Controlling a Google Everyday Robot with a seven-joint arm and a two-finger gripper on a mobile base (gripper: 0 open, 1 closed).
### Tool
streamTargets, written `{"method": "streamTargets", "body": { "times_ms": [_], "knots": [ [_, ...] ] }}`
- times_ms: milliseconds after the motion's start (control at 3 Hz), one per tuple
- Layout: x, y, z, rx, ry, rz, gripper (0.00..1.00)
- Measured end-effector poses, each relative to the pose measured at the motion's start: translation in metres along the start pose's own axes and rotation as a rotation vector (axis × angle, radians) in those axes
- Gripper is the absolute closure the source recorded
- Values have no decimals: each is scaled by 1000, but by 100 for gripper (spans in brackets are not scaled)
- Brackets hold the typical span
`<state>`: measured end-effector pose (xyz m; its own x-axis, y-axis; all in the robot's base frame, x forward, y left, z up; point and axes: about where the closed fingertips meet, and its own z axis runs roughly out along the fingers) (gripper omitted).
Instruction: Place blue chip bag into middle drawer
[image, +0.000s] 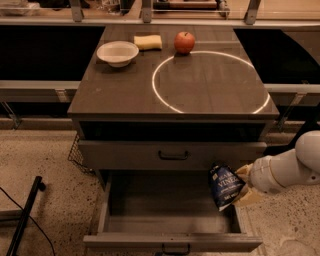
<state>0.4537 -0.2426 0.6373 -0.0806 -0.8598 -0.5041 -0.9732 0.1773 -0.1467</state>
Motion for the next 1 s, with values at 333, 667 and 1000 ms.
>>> {"method": "streamTargets", "body": {
  "times_ms": [333,667,1000],
  "knots": [
    [14,1,43,-29,-63,-61,100],
    [22,5,63,-61,-112,-138,100],
    [26,12,83,-112,-121,-191,100]
  ]
}}
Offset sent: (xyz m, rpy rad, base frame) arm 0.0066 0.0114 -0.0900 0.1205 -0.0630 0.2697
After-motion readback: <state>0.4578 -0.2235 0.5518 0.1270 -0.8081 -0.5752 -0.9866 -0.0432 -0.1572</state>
